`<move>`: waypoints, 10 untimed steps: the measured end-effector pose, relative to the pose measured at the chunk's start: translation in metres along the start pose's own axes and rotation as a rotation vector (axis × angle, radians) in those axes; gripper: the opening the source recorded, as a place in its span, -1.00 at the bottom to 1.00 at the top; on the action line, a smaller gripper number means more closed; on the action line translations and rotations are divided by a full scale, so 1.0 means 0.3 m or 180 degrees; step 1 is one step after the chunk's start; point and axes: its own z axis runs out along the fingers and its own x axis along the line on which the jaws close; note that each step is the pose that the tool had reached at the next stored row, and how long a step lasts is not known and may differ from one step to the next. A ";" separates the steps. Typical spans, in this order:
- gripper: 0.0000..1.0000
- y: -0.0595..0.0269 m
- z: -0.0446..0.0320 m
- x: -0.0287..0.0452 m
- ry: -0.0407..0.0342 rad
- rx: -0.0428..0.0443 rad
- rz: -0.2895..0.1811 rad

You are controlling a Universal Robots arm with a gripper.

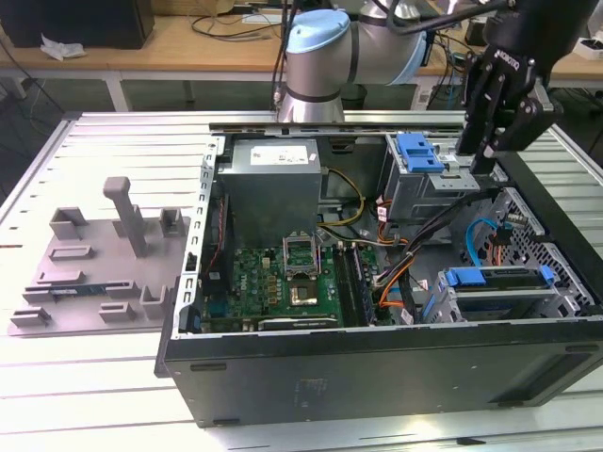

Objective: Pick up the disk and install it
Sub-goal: 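Insert the first disk wire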

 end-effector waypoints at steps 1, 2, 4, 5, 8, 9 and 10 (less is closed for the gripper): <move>-0.11 0.000 0.000 0.000 0.0002 0.0000 0.0000; -0.11 0.000 0.000 0.000 0.0002 0.0000 0.0000; -0.11 0.000 0.000 -0.001 0.0003 0.0000 0.0000; -0.11 0.000 0.000 0.000 0.0003 0.0000 0.0000; -0.11 -0.001 0.000 -0.001 0.0003 0.0000 0.0000; -0.11 -0.003 0.000 -0.001 0.0003 -0.0002 0.0000; -0.11 -0.006 0.000 -0.001 0.0002 -0.0005 0.0000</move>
